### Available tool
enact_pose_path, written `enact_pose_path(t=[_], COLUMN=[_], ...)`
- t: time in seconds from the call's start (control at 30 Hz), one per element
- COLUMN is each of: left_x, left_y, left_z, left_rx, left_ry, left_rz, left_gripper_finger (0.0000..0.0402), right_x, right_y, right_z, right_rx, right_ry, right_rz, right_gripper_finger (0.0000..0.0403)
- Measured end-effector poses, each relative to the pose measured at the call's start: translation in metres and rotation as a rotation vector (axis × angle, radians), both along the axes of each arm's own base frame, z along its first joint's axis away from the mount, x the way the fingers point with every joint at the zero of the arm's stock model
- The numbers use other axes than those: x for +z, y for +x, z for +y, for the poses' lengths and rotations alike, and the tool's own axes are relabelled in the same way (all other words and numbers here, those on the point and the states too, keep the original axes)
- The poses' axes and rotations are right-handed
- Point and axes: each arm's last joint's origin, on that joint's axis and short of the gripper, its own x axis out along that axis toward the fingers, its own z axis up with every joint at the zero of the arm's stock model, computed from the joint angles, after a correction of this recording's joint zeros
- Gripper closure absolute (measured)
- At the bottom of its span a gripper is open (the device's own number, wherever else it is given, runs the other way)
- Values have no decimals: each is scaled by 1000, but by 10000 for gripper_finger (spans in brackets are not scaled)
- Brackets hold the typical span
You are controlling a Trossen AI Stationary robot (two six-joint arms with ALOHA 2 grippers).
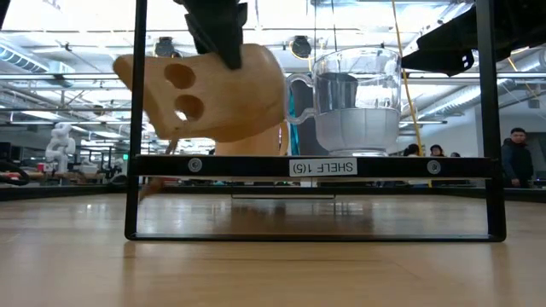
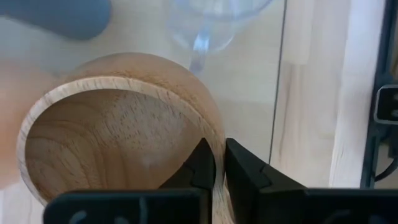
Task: Stack small to large cups/mugs on shelf
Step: Put the brown mug on the shelf
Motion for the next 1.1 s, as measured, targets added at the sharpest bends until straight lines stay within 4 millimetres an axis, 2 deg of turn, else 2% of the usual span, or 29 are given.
enact_pose_path(t=[0.43, 0.77, 1.1], left_x=[1, -17, -17], left_y=[2, 13, 15], left_z=[0, 1, 2], left_rx=[-4, -16, -11], left_ry=[-3, -4, -13], left_rz=[-20, 0, -10], left_gripper_finger=[375, 374, 315], right_x=[0, 1, 1], right_y=[0, -1, -3], right_z=[0, 3, 6], right_rx=[0, 17, 37], right_ry=[0, 1, -6], right_rz=[0, -5, -11], right_gripper_finger=[92, 92, 92])
